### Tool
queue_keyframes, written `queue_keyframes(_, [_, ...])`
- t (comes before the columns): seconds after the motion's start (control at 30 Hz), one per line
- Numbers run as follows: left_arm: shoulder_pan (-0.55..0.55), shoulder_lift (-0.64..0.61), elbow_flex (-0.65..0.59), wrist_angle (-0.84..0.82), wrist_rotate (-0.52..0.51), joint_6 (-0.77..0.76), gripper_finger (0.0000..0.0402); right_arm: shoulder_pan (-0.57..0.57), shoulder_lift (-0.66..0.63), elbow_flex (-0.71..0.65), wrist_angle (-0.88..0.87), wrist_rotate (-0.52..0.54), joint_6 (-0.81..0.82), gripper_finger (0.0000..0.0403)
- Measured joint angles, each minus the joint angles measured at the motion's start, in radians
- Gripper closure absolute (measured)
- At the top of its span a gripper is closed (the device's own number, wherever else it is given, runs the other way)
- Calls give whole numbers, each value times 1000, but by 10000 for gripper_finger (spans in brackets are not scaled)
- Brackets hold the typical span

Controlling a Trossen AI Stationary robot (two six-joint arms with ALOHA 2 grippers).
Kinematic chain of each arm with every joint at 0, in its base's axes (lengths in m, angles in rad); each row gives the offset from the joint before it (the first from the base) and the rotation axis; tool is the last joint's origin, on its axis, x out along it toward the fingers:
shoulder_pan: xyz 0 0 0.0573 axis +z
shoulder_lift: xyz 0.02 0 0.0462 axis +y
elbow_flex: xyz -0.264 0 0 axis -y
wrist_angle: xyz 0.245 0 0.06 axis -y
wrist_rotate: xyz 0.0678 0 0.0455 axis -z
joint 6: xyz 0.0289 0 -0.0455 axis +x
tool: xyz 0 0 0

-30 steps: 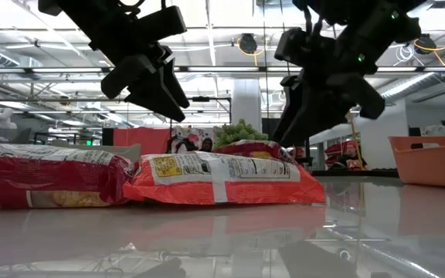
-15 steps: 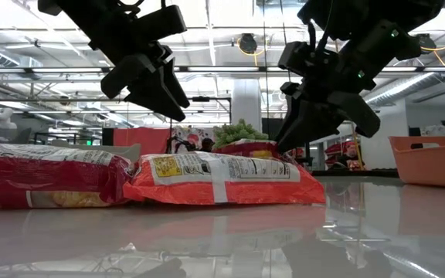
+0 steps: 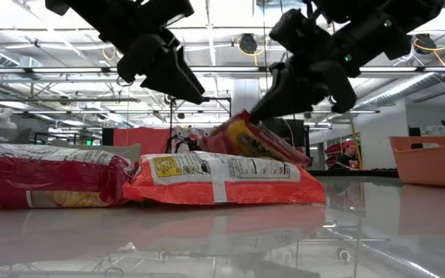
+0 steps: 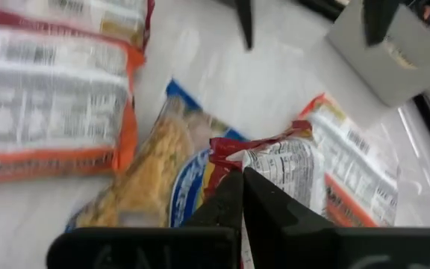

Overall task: Sort Maruchan noodles
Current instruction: Put the red bag into the orange bin

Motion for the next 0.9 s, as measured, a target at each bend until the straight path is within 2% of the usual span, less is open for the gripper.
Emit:
queue_keyframes(0.23, [-11, 5, 0, 7, 3, 45, 103, 0, 0, 0, 51, -20, -1, 403])
queue_keyframes(0.43, [-11, 119, 2, 101, 5, 122, 103, 0, 0, 0, 77, -21, -1, 403])
queue_keyframes(0.5, [-11, 165, -3, 111, -33, 173, 103, 0, 0, 0, 84, -21, -1, 403])
queue_keyframes(0.6, [-9, 210, 0, 188, -150, 209, 103, 0, 0, 1, 82, -21, -1, 403])
queue_keyframes(0.67, [-3, 218, -1, 212, -173, 225, 103, 0, 0, 1, 80, -21, -1, 403])
queue_keyframes(0.8, [-1, 223, -1, 261, -154, 240, 103, -5, 0, 1, 75, -48, -1, 403])
queue_keyframes(0.9, [-1, 222, -1, 280, -71, 270, 103, -7, 0, 1, 80, -72, -1, 403])
